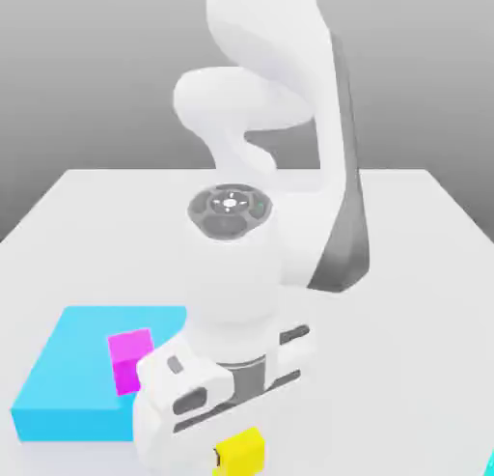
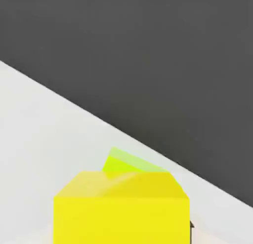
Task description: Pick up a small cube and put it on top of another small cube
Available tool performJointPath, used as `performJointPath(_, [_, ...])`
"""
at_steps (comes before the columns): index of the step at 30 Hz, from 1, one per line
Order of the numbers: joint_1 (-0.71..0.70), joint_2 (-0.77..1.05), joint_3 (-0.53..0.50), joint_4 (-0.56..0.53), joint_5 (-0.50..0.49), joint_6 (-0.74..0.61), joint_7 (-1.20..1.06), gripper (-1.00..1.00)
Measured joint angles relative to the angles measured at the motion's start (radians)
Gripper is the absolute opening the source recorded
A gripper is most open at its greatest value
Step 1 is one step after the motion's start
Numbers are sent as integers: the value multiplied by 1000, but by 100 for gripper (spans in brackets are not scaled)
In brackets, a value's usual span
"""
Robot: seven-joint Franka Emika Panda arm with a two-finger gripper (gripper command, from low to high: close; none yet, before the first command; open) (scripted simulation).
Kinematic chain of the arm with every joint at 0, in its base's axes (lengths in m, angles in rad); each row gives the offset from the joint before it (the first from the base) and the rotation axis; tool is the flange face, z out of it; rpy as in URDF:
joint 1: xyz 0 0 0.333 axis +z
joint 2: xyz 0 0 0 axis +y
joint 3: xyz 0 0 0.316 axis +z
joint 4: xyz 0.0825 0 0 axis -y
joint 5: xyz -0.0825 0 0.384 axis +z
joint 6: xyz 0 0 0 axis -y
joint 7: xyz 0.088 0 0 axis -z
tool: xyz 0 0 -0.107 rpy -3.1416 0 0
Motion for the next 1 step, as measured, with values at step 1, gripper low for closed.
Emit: performJointPath(1, [0, 0, 0, 0, 0, 0, 0, 100])
